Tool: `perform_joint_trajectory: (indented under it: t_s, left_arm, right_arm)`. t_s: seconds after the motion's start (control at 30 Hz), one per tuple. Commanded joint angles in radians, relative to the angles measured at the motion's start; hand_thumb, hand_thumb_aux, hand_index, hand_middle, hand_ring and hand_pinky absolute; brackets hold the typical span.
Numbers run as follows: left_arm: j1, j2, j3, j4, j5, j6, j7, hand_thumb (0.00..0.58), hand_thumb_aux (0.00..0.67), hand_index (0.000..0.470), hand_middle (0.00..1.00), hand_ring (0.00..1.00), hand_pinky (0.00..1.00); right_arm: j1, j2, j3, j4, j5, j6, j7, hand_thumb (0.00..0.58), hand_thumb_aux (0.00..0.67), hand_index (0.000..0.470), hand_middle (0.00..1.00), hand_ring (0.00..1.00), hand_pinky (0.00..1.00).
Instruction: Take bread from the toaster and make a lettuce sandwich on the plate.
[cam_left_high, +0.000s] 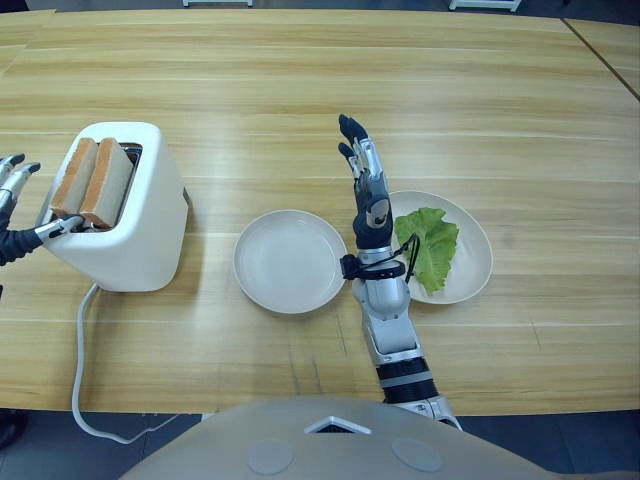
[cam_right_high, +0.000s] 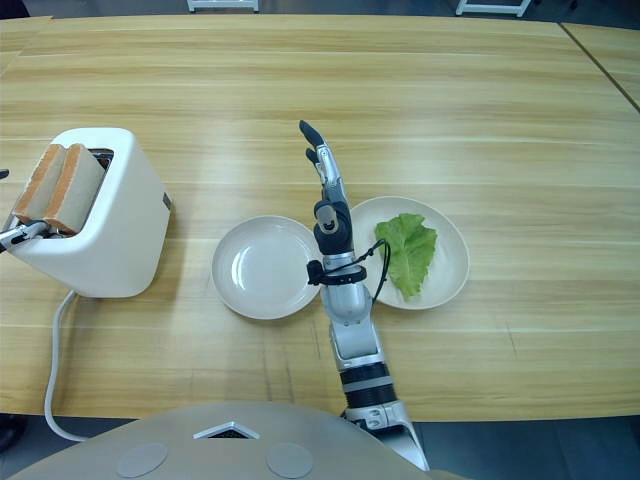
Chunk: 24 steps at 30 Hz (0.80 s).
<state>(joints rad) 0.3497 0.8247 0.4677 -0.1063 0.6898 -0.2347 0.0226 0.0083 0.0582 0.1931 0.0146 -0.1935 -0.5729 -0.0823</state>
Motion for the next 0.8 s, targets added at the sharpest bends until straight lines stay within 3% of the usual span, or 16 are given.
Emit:
perform_joint_trajectory:
  t_s: [0.03,0.43,0.57,0.8]
  left_arm:
    - [-0.007,-0.004,-0.019,-0.017,0.010,0.015,-0.006,0.120,0.074,0.052,0.00,0.00,0.00]
    - [-0.037,-0.036,-0.096,-0.082,-0.012,0.040,-0.038,0.164,0.102,0.072,0.00,0.00,0.00]
    - [-0.040,-0.034,-0.101,-0.072,-0.015,0.036,-0.037,0.271,0.181,0.127,0.00,0.00,0.00]
    - [-0.044,-0.031,-0.101,-0.044,-0.011,0.028,-0.028,0.379,0.276,0.194,0.00,0.00,0.00]
  right_arm:
    - [-0.001,0.001,0.000,0.006,0.005,0.004,0.003,0.000,0.000,0.000,0.00,0.00,0.00]
    - [-0.003,0.004,-0.002,0.011,0.004,0.005,-0.001,0.000,0.000,0.000,0.00,0.00,0.00]
    - [-0.005,0.005,-0.002,0.013,0.004,0.003,-0.003,0.000,0.000,0.000,0.00,0.00,0.00]
    - [-0.009,0.006,0.000,0.017,0.005,0.003,-0.002,0.000,0.000,0.000,0.00,0.00,0.00]
